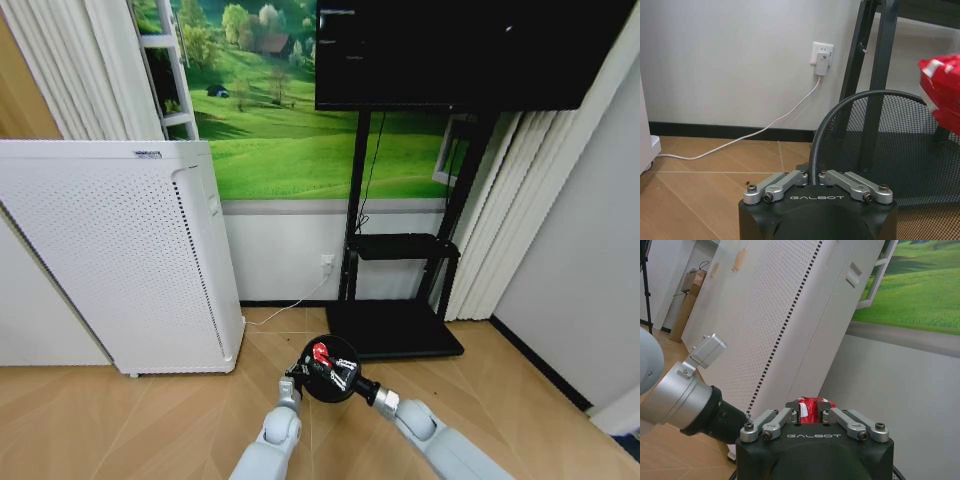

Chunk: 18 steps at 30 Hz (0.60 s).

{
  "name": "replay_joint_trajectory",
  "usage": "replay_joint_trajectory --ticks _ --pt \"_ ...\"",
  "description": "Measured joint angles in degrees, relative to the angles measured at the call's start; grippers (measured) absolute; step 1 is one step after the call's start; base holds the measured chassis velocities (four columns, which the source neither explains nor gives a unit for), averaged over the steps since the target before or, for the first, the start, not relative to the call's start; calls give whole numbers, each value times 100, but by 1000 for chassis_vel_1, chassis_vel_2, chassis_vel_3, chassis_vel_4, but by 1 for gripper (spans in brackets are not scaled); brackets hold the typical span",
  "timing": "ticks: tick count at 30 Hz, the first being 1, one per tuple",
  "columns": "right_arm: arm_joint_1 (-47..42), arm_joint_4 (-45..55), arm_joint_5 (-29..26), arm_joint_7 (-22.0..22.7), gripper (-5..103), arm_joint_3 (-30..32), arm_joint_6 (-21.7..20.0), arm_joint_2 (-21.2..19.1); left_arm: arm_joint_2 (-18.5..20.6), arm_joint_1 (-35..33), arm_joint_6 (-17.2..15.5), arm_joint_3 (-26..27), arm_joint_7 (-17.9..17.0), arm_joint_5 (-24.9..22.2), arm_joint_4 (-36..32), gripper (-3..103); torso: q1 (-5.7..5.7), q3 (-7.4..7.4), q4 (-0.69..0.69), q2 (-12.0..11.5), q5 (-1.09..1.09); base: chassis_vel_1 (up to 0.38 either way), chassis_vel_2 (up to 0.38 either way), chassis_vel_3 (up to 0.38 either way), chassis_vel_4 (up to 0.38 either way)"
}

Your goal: Pick up the trash bin and place the garbage on the floor into it.

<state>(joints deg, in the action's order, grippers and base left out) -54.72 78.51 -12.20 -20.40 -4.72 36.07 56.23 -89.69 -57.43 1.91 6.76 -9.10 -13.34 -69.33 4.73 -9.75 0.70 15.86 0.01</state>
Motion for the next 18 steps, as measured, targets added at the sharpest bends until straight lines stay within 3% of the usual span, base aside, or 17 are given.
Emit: replay_joint_trajectory --ticks 3,4,9,11,13,15,17,18 --pt "-54 -93 22 0 33 80 -10 -13 58 -5 -5 9 -4 -38 -46 3 0 0 0 0 0 0 0 0 0" --pt "-54 -93 22 0 33 80 -10 -13 58 -5 -5 9 -4 -38 -46 3 0 0 0 0 0 0 0 0 0" --pt "-31 -200 26 14 55 126 -4 21 124 -2 -16 14 -6 -107 -106 3 0 0 0 0 0 0 0 0 0" --pt "-25 -200 26 25 55 123 -3 25 120 -3 -21 13 -10 -112 -122 3 0 0 0 0 0 0 0 0 0" --pt "-27 -188 34 69 71 121 -3 32 102 -29 -34 7 -20 -123 -177 3 0 0 0 0 -1 0 0 0 0" --pt "-43 -172 46 101 71 129 -3 35 98 -49 -43 9 -22 -130 -213 3 0 0 0 0 -1 0 0 0 0" --pt "-89 -104 110 279 82 166 -29 32 106 -101 -73 34 -37 -150 -296 3 -1 0 0 0 -1 0 0 0 0" --pt "-89 -104 110 279 82 166 -29 32 106 -101 -73 34 -37 -150 -296 3 -1 0 0 0 -1 0 0 0 0"
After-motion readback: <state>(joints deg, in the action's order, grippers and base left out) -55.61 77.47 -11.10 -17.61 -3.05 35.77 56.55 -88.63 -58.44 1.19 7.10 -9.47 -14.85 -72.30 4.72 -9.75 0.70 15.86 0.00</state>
